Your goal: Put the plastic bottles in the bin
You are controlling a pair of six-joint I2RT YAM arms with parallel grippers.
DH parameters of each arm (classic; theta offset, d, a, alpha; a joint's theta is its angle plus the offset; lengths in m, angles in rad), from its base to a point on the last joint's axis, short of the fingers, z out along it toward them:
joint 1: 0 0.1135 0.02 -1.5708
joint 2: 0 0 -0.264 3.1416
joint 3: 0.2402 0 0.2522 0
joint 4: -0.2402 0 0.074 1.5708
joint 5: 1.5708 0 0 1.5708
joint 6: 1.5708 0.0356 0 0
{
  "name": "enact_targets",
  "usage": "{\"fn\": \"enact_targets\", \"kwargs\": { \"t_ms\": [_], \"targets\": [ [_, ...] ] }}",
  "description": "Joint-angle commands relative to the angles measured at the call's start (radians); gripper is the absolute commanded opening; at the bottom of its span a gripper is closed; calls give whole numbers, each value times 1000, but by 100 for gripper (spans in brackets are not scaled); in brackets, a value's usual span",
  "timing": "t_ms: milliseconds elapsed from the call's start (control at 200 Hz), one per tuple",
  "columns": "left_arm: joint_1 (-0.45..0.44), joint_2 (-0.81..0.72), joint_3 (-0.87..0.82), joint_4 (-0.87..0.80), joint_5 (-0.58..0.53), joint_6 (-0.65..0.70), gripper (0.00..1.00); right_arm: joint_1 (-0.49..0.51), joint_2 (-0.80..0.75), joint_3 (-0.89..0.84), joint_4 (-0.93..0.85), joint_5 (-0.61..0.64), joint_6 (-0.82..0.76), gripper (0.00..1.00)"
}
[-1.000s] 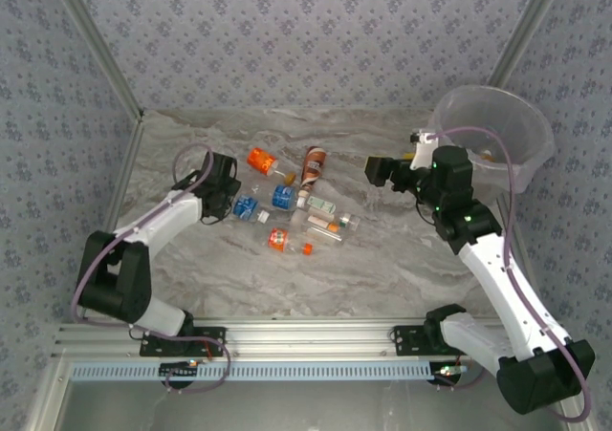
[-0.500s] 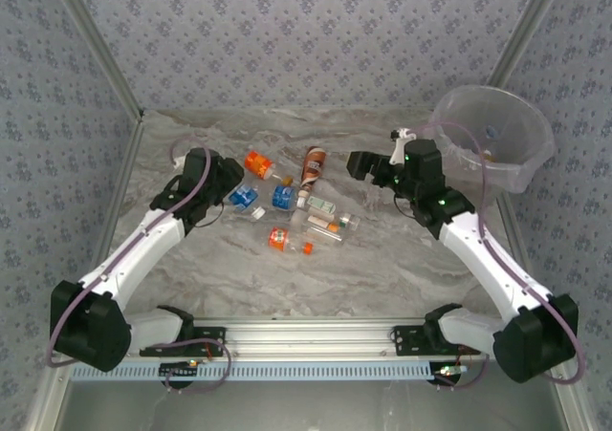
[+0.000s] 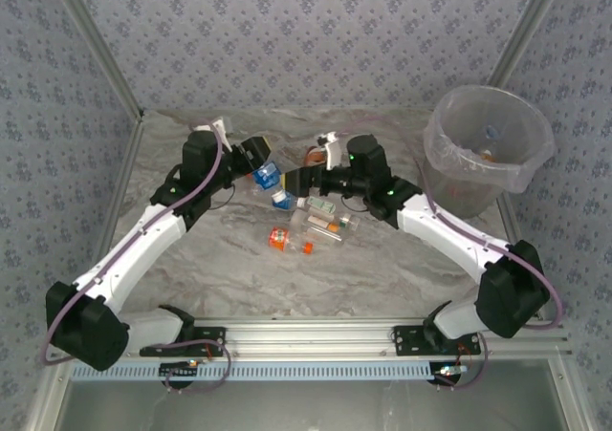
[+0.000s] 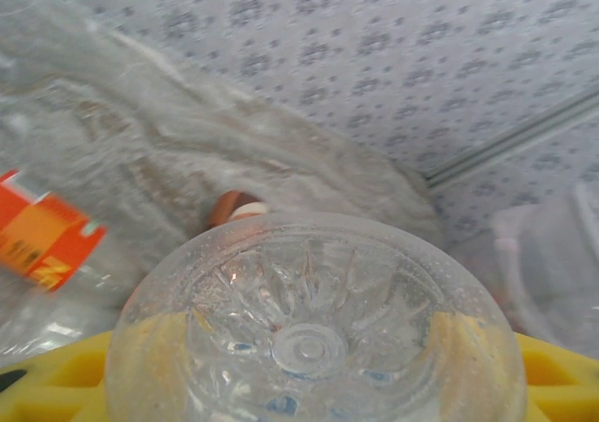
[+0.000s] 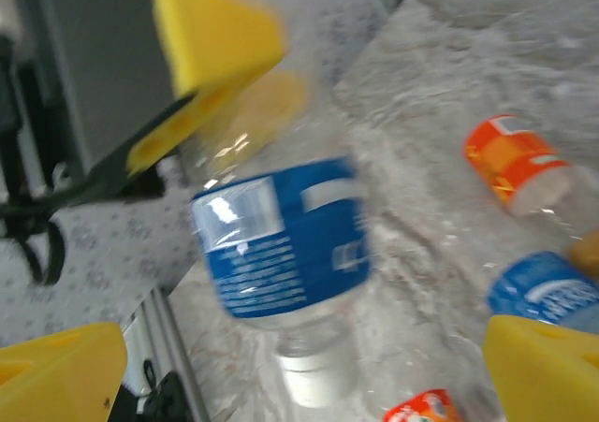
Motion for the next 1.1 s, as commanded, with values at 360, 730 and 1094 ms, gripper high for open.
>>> {"fn": "enact_targets", "kwargs": {
  "t_ms": [360, 730, 1094],
  "targets": [
    [-39, 40, 27, 177, 218, -29, 50, 37, 154, 77, 165, -89, -42, 99],
    [-45, 43, -1, 199, 224, -40, 51, 66, 150, 28, 224, 18, -36, 64],
    [-45, 37, 15, 182, 251, -46, 92, 66, 101, 20, 120, 45, -103, 52]
  ]
}}
